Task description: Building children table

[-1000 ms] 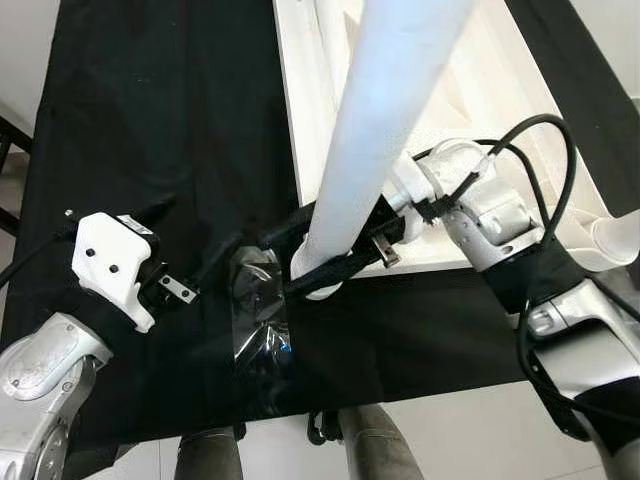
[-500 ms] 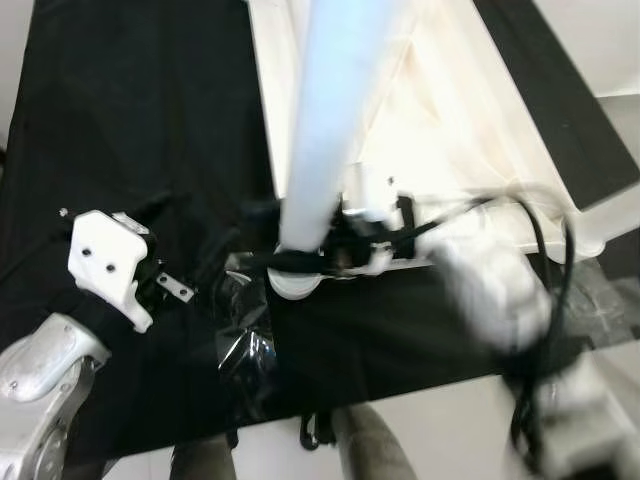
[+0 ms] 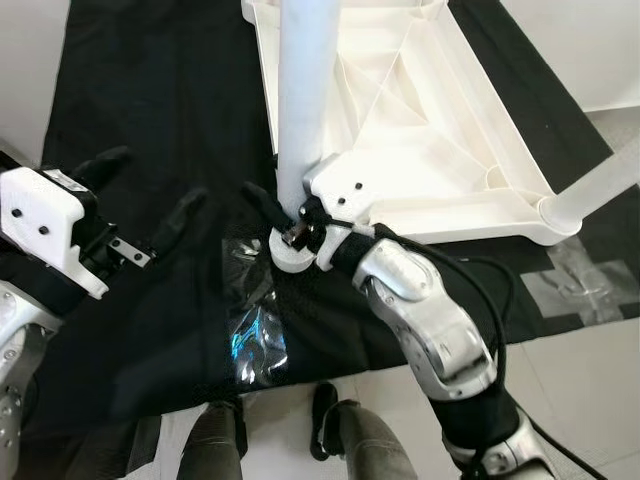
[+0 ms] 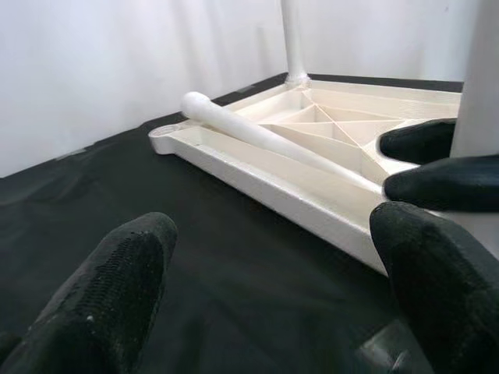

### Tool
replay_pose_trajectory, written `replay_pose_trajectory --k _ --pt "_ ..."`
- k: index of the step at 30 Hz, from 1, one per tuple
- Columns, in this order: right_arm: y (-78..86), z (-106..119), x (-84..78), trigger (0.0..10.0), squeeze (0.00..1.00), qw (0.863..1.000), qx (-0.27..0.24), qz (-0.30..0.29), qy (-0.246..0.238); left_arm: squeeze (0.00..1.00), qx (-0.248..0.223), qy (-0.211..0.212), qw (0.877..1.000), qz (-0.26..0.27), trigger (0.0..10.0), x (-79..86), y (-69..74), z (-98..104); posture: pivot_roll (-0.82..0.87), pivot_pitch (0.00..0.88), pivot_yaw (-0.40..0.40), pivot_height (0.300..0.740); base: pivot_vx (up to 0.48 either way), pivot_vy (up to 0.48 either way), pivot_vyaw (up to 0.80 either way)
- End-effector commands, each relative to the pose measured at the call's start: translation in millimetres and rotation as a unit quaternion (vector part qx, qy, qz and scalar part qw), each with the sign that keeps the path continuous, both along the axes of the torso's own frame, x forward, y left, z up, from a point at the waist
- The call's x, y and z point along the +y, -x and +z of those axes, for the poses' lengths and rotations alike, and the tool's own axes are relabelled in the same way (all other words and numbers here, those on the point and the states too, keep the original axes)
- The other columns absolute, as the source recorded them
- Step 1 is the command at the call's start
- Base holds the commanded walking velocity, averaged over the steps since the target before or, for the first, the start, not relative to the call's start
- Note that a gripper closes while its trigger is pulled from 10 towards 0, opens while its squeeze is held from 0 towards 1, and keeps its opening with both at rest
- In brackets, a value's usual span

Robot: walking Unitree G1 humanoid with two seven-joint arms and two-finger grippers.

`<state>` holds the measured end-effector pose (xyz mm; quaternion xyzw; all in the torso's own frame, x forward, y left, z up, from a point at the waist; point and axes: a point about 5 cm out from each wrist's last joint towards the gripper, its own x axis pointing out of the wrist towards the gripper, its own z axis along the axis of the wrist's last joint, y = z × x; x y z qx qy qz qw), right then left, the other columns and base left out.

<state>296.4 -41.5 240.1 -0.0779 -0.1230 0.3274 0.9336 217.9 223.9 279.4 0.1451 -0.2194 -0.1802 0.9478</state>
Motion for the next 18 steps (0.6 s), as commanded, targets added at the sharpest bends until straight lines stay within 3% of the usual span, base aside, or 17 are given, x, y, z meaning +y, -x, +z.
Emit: replay_pose_trajectory --k 1,4,9,10,11,18 --pt "-11.6 -56 -21.7 10.0 0.0 0.982 0.121 -0.103 0.099 0.0 -0.008 -0.007 1.0 -0.004 10.0 6.6 3.3 7 0.12 0.305 -0.101 0.74 0.0 0.0 0.0" --pt "-12.3 -53 -18.1 10.0 0.0 0.983 0.118 -0.104 0.093 0.0 -0.016 -0.004 1.0 -0.012 10.0 9.6 3.8 14 0.13 0.3 -0.098 0.74 0.0 0.0 0.0" --pt "-14.3 -48 -12.2 10.0 0.0 0.988 0.11 -0.082 0.074 0.0 -0.001 -0.008 0.999 -0.034 10.0 4.9 3.2 10 0.13 0.3 -0.092 0.74 0.0 0.0 0.0" --pt "-16.2 -45 -13.1 10.0 0.18 0.989 0.11 -0.08 0.06 0.0 0.011 -0.01 0.999 -0.041 10.0 0.3 2.6 3 0.13 0.301 -0.092 0.74 0.0 0.0 0.0" --pt "-16.9 -44 -13.6 10.0 0.22 0.989 0.11 -0.079 0.057 0.0 0.015 -0.011 0.999 -0.044 10.0 -1.7 2.5 0 0.13 0.301 -0.092 0.74 0.0 0.0 0.0" --pt "-21.6 -38 -19.3 10.0 0.2 0.99 0.105 -0.084 0.048 0.0 0.036 -0.013 0.998 -0.055 10.0 -10.8 1.5 -11 0.13 0.308 -0.094 0.74 0.0 0.0 0.0"
